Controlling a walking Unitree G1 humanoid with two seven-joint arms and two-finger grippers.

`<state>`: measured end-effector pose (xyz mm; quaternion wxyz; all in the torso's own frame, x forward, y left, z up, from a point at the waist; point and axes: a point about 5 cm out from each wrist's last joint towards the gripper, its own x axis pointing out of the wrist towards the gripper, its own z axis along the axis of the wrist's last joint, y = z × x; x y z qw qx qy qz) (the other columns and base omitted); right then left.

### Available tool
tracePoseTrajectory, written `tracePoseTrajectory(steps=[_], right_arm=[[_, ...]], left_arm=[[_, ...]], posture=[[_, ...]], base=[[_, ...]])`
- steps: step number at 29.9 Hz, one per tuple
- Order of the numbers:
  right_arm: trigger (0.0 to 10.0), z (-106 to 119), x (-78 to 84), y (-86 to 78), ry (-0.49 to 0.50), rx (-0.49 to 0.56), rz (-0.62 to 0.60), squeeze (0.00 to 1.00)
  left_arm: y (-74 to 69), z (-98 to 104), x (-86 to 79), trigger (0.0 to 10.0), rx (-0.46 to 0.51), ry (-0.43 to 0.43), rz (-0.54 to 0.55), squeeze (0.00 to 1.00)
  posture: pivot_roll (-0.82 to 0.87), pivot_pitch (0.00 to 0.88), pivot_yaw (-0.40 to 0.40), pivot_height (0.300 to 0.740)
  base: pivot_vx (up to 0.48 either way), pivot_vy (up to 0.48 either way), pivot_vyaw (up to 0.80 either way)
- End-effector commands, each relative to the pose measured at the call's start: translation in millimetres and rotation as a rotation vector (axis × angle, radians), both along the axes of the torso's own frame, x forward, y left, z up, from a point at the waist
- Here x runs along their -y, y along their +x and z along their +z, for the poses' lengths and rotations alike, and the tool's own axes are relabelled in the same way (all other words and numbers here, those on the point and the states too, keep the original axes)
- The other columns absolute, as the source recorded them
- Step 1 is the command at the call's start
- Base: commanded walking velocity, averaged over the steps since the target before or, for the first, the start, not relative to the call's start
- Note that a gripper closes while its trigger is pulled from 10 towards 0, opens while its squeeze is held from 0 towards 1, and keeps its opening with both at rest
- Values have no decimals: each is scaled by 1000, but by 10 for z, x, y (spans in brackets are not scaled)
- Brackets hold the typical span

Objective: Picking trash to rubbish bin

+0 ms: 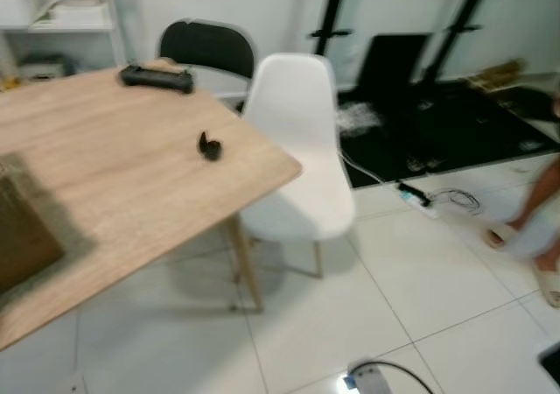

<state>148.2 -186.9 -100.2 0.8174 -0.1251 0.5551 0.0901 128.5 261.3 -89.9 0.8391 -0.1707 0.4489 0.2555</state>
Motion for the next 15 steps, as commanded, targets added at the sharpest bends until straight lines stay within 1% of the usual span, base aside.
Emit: tracePoseTrajectory(steps=[1, 8, 15], right_arm=[[10000, -14, 6, -39, -2, -13, 3, 0], [10000, -23, -35, -54, 0, -21, 41, 0], [10000, -16, -29, -35, -8, -18, 61, 0]], left_arm=[[-7, -3, -4, 10000, -14, 5, -20, 0], [-63, -16, -16, 10000, -32, 13, -37, 0], [-121, -44, 18, 10000, -47, 8, -42, 0]], posture=[[149, 79, -38, 740], [182, 72, -46, 740], [193, 69, -59, 740]], base=[[0, 0, -800], [0, 0, -800], [0, 0, -800]])
